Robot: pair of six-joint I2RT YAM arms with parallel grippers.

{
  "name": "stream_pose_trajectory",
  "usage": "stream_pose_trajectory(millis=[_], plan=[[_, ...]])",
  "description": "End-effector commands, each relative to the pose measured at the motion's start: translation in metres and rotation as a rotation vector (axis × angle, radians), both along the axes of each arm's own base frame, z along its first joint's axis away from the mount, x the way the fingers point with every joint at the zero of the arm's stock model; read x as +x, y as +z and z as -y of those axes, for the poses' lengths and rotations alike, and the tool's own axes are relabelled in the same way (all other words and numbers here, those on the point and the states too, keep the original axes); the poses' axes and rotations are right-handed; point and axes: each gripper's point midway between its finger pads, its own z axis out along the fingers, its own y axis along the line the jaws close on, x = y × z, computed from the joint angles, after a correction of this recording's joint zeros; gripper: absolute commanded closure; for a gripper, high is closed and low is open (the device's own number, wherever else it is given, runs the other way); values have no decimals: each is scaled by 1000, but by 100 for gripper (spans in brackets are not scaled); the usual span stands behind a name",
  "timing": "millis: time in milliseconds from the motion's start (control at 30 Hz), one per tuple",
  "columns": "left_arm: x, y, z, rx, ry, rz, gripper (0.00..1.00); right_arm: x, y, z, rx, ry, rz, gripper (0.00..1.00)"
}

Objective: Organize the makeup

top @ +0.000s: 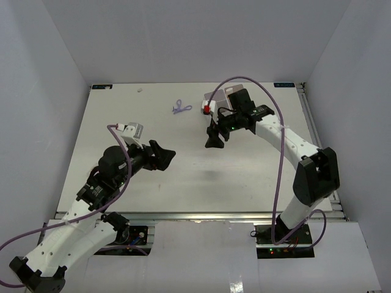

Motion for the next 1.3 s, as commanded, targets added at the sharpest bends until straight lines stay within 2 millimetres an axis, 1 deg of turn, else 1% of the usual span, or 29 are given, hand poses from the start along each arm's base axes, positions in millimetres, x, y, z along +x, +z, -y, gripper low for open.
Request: stream_pose_trajectory(millis=[0,67,100,167,233,300,333,367,400,467,567,667,867,1000,1100,1200,1267], plan=[[-13,-11,-10,-28,32,-57,2,68,15,-31,-68,-127,92,28],[-15,-8,-12,-28,30,-44,2,98,34,-48,-71,-169,165,27],[-16,-8,-13,-25,29,-39,2,111,19,-52,-102,-197,147,27],[-17,-9,-14,-22,28,-36,2,139,21,-68,-92,-252,164,22],[-14,-13,-22,-12,71,-30,2,169,20,-86,-55,-316,165,19],[-13,-17,-23,-6,80,-34,2,190,9,-100,-22,-358,161,17],[-13,-17,-23,-4,82,-34,2,196,2,-104,-16,-369,161,17],[-13,-18,-24,0,83,-33,2,203,-11,-107,-18,-379,158,16],[-13,-17,-24,1,84,-31,2,208,-10,-110,-5,-392,175,16],[-12,-16,-27,3,97,-26,2,222,-19,-116,16,-417,197,16],[-10,-16,-32,7,125,-18,2,235,-28,-123,68,-469,187,17],[-9,-15,-35,10,143,-13,2,247,-26,-134,143,-501,176,20],[-7,-13,-44,15,190,2,2,264,-28,-148,237,-587,155,32],[-5,-13,-47,10,213,6,2,270,-43,-158,258,-605,141,38],[-3,-15,-48,19,222,-2,2,275,-49,-166,282,-613,141,41],[-2,-17,-48,25,226,-7,2,277,-61,-171,281,-621,132,43],[-1,-17,-49,27,233,-8,2,278,-65,-173,281,-617,124,43]])
